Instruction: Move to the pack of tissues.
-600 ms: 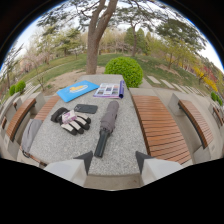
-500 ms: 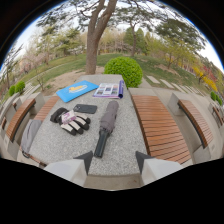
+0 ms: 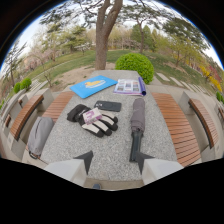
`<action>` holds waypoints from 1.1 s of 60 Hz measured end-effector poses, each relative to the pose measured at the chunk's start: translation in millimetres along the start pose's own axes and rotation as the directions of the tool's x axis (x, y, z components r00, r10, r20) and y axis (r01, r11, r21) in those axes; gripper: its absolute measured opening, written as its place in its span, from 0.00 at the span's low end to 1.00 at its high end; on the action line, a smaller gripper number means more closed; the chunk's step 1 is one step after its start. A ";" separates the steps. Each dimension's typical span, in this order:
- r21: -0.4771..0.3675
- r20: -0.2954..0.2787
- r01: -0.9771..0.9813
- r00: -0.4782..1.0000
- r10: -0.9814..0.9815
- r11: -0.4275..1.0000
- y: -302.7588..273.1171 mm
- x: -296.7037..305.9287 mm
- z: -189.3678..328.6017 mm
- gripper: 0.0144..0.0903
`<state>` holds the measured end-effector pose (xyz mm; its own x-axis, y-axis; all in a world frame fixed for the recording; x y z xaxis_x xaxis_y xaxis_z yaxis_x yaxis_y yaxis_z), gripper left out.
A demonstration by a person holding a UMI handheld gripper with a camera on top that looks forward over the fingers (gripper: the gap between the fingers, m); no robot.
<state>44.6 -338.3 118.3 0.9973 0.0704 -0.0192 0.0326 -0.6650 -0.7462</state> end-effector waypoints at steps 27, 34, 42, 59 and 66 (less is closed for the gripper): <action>-0.034 -0.075 -0.032 0.997 0.030 0.999 -55.3 -79.9 123.4 0.92; -0.041 -0.091 -0.033 0.995 0.029 0.999 -66.2 -83.8 156.9 0.92; -0.047 -0.106 -0.029 0.994 0.024 0.998 -73.7 -84.5 189.2 0.92; -0.055 -0.114 -0.034 0.993 0.027 0.998 -80.2 -88.6 219.7 0.92; -0.054 -0.115 -0.031 0.993 0.025 0.998 -80.4 -88.5 220.5 0.92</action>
<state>-60.6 -127.1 33.3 0.9987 -0.0320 0.0388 0.0049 -0.7063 -0.7079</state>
